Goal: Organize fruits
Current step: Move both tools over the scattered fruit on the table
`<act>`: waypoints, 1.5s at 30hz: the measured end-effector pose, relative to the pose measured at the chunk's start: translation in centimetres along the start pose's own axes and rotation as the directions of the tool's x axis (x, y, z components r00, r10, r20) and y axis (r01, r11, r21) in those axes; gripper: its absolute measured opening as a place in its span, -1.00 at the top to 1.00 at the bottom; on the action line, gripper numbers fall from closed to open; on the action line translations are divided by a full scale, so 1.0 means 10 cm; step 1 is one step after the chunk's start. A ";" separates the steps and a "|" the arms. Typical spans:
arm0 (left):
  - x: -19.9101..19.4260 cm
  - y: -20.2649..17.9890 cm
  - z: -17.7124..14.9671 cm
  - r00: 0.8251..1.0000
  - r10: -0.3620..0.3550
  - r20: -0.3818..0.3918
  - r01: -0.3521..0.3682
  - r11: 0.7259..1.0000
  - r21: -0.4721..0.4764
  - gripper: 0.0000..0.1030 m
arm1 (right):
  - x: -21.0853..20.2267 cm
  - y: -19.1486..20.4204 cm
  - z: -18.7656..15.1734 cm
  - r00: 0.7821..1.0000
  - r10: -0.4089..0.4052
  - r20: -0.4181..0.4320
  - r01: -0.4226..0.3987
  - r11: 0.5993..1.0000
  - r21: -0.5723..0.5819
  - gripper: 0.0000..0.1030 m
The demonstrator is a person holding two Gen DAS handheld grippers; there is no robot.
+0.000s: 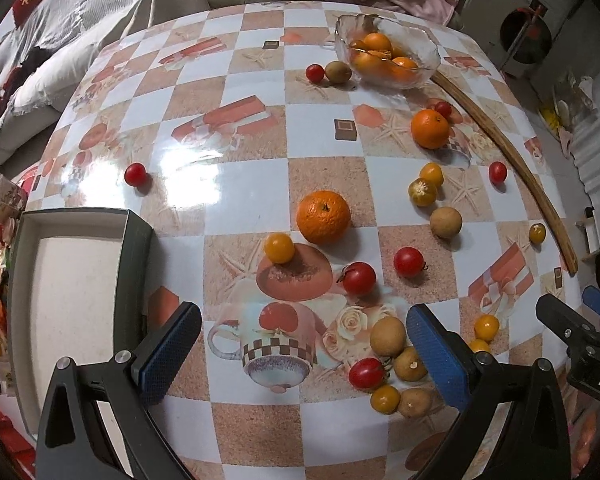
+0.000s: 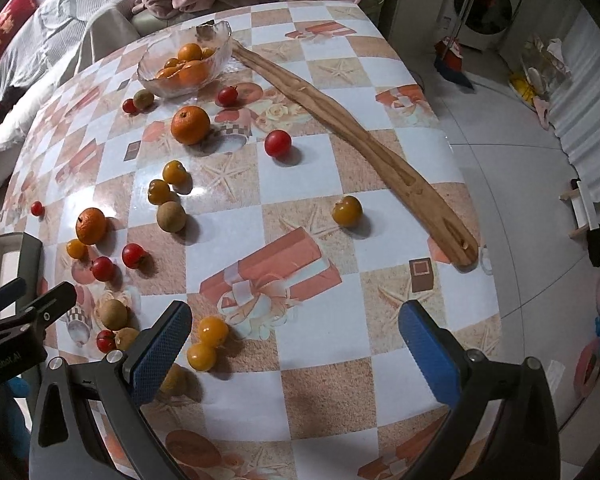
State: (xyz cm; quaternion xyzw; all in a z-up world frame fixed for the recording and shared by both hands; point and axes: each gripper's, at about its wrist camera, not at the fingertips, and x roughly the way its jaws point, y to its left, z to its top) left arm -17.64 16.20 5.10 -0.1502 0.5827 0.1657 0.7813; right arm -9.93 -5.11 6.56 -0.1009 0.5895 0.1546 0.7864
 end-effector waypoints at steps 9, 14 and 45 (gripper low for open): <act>0.02 -0.05 0.00 1.000 0.001 -0.001 -0.001 1.000 0.009 -1.00 | 0.00 -0.02 0.01 1.000 0.005 0.004 -0.005 1.000 0.001 -1.00; 0.02 -0.09 0.00 1.000 0.003 -0.005 -0.003 1.000 0.013 -1.00 | 0.00 -0.03 0.01 1.000 0.011 0.004 -0.011 1.000 0.003 -1.00; 0.19 -0.10 -0.02 1.000 0.012 -0.028 -0.012 1.000 -0.004 -1.00 | 0.07 -0.14 0.01 1.000 0.029 -0.007 -0.029 1.000 0.010 -1.00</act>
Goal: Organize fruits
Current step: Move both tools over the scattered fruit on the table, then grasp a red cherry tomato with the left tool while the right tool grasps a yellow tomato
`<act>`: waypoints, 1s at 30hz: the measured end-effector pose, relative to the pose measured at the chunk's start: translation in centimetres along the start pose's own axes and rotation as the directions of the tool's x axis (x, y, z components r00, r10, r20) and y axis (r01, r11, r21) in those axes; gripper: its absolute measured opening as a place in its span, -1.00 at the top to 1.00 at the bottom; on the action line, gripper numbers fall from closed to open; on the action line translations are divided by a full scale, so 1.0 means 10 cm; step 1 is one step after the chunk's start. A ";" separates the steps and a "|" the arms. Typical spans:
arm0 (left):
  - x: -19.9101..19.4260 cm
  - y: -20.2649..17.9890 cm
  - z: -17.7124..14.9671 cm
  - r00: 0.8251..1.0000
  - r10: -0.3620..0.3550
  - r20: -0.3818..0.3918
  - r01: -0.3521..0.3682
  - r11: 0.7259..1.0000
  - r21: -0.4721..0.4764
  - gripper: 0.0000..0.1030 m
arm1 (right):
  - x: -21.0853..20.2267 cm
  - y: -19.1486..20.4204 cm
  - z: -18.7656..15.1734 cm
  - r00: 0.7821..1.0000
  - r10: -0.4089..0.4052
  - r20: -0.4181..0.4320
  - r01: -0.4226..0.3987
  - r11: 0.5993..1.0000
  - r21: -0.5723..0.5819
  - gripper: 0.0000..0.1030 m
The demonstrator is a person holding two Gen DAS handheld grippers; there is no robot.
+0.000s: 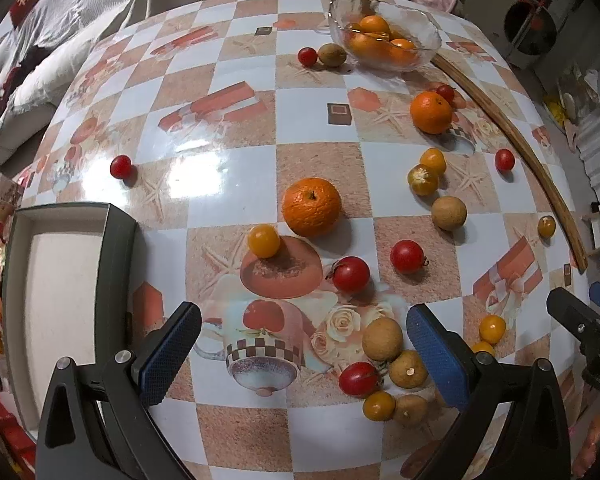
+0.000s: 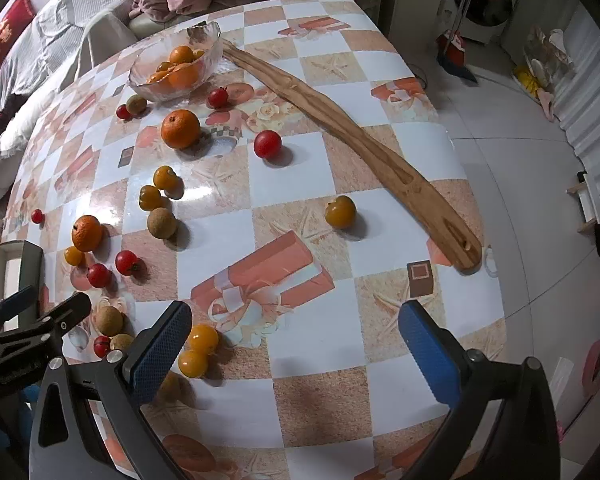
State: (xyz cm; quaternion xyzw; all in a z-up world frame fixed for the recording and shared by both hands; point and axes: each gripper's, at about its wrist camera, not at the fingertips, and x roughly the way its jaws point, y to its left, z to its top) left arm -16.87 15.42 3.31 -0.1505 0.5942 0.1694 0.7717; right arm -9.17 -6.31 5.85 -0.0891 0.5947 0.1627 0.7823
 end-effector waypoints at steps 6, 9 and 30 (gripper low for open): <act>0.05 0.02 0.00 1.000 0.013 -0.003 -0.013 1.000 0.005 -1.00 | 0.04 -0.04 0.00 1.000 0.004 -0.003 -0.004 1.000 0.009 -1.00; 0.08 0.00 0.02 1.000 0.019 0.003 -0.019 1.000 0.016 -1.00 | 0.07 -0.07 0.00 1.000 0.011 -0.005 -0.011 1.000 0.018 -1.00; 0.16 0.05 0.00 1.000 0.031 0.004 -0.031 1.000 0.003 -0.81 | 0.38 -0.29 0.17 0.998 0.051 -0.028 -0.049 0.996 0.070 -0.80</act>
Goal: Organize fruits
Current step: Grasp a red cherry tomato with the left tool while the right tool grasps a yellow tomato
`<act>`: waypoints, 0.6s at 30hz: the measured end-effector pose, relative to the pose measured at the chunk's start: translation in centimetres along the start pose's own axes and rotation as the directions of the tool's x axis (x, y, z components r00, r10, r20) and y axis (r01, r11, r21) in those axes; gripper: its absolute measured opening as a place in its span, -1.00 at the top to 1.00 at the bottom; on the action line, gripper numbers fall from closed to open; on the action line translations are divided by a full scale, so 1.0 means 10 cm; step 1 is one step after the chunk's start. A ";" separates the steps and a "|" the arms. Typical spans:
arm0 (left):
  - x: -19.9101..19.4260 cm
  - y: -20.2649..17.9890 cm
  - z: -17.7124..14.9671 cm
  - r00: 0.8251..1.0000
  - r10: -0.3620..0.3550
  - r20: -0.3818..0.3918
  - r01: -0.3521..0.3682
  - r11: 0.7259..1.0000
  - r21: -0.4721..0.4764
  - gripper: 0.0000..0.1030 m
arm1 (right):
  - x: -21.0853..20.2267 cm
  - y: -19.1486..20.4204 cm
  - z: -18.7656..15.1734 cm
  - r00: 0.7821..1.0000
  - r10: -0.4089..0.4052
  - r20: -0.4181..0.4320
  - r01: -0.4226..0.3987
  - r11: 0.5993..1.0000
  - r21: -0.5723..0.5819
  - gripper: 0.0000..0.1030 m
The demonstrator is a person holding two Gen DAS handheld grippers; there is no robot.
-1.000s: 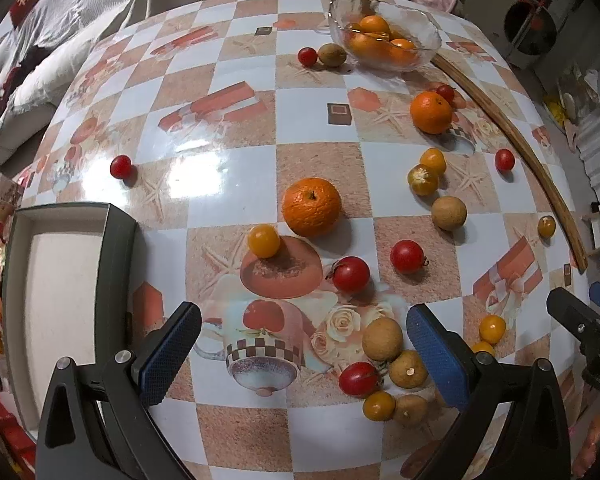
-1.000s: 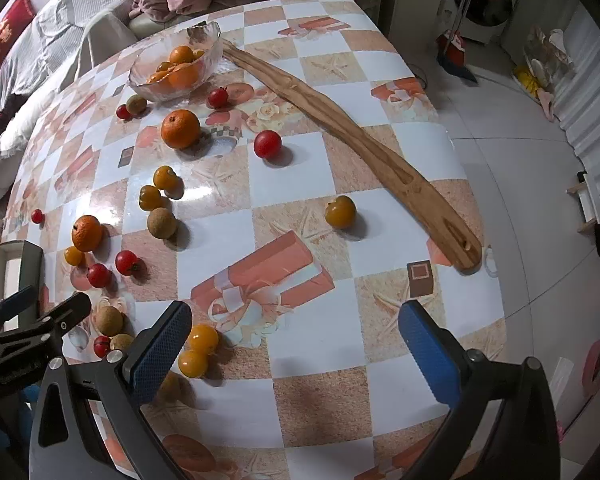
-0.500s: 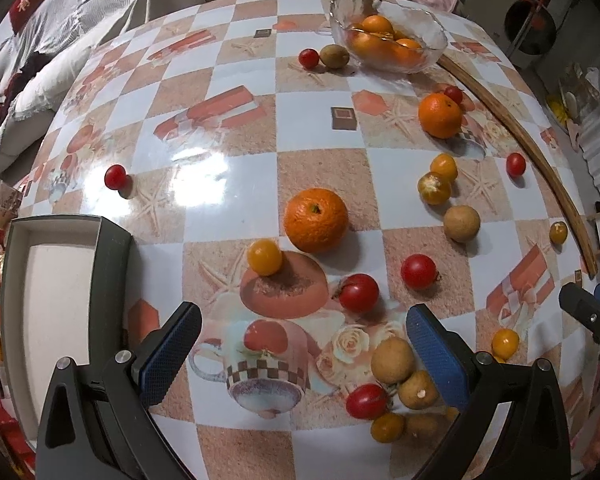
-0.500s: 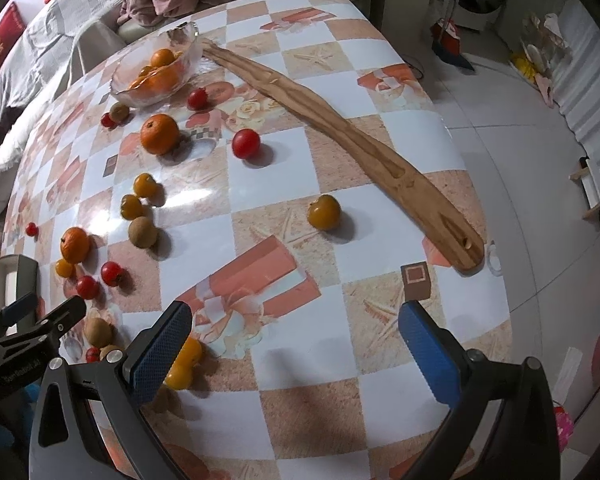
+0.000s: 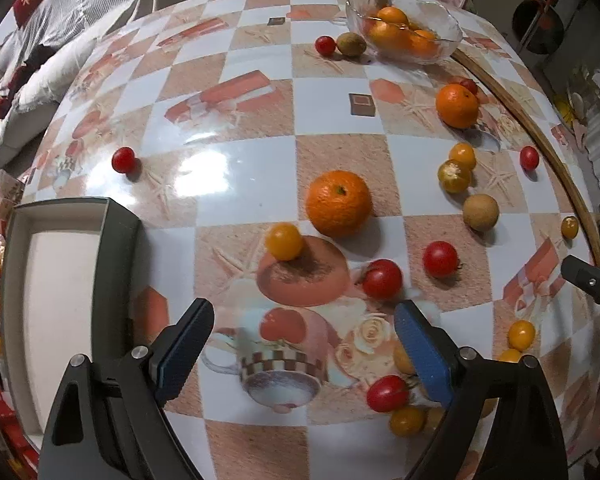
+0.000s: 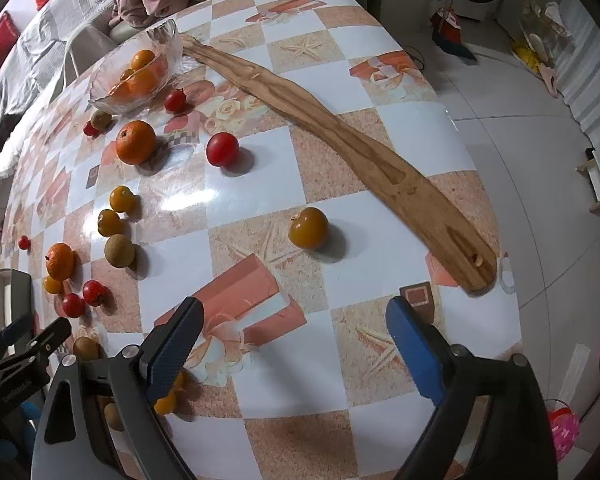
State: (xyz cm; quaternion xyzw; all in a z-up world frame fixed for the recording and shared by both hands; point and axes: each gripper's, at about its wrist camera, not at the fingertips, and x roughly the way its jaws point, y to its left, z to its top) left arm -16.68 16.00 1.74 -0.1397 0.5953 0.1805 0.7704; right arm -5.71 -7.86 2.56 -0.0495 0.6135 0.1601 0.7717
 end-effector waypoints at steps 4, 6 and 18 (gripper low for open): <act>-0.05 -0.17 -0.01 0.999 -0.018 0.031 0.016 0.999 0.047 -0.60 | 0.04 0.00 0.03 1.000 0.010 -0.007 -0.010 1.000 -0.004 -0.58; -0.01 -0.28 0.01 0.999 -0.040 0.009 0.039 0.996 0.080 -0.43 | 0.07 -0.01 0.04 1.000 0.011 -0.015 -0.011 1.000 0.001 -0.49; 0.16 -0.42 0.09 0.999 -0.040 0.013 0.039 0.997 0.064 -0.28 | 0.16 0.06 0.28 0.997 -0.055 0.056 0.058 0.996 -0.060 -0.20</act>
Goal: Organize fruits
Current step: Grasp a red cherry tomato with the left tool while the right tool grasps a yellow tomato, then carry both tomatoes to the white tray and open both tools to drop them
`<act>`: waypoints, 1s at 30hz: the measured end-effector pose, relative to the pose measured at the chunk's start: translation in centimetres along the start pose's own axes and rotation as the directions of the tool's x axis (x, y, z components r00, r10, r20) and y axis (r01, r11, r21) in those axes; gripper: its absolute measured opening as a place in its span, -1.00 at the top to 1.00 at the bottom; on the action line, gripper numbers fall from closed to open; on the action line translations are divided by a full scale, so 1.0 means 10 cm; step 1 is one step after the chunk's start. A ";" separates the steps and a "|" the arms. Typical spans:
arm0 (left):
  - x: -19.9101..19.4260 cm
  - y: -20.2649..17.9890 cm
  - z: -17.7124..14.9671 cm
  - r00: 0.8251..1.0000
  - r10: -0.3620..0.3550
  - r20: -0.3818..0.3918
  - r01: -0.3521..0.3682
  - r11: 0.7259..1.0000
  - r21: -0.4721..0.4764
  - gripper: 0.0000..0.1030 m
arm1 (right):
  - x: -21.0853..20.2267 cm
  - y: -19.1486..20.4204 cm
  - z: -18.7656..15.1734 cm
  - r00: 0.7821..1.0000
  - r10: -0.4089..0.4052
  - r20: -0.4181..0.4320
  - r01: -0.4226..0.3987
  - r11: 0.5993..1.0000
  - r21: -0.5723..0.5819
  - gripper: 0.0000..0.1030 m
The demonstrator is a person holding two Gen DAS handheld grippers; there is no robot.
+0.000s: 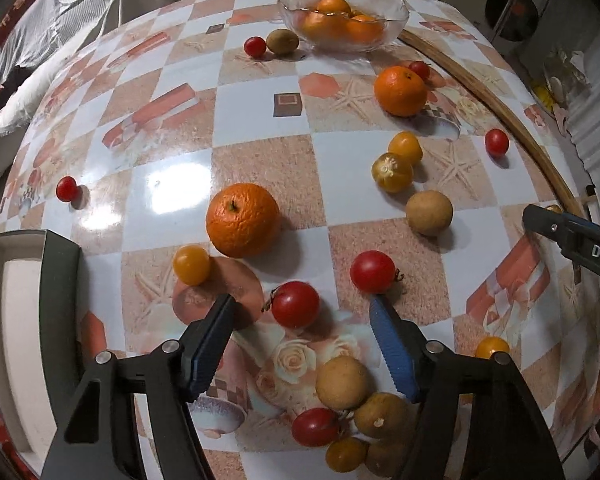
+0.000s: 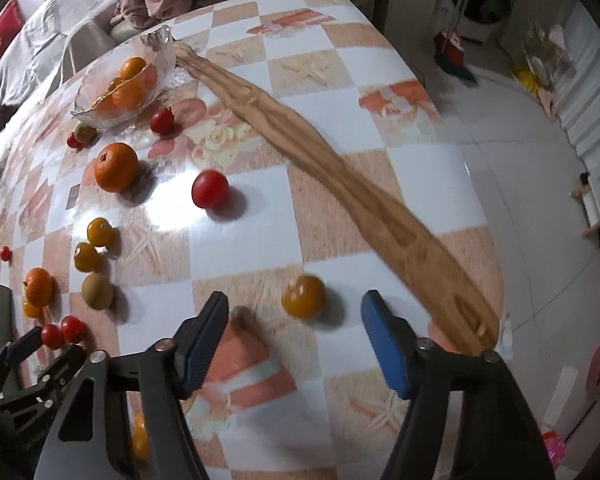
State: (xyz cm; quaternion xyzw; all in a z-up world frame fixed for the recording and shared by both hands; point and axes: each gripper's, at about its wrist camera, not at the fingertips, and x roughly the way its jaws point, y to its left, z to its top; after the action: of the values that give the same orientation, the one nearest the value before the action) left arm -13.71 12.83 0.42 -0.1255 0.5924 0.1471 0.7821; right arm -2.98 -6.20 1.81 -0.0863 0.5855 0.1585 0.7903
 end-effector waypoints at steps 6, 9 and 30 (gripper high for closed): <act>-0.01 -0.02 0.11 1.000 0.004 0.019 -0.004 1.000 -0.002 0.50 | 0.01 0.05 0.08 0.999 -0.027 0.016 0.028 0.999 -0.039 0.55; -0.02 0.03 0.12 0.999 -0.024 0.027 0.025 1.000 -0.013 0.52 | 0.00 0.02 0.07 1.000 -0.006 0.012 0.007 1.000 -0.018 0.55; -0.45 0.52 -0.07 0.993 -0.089 0.073 0.094 0.993 -0.071 0.52 | -0.40 0.60 -0.21 0.985 0.172 -0.007 -0.173 0.984 -0.050 0.55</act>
State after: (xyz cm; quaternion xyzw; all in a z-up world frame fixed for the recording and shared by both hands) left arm -17.48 17.04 4.48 -0.1764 0.5524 0.1375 0.8030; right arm -8.03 -1.91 5.31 -0.0555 0.5878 0.2410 0.7703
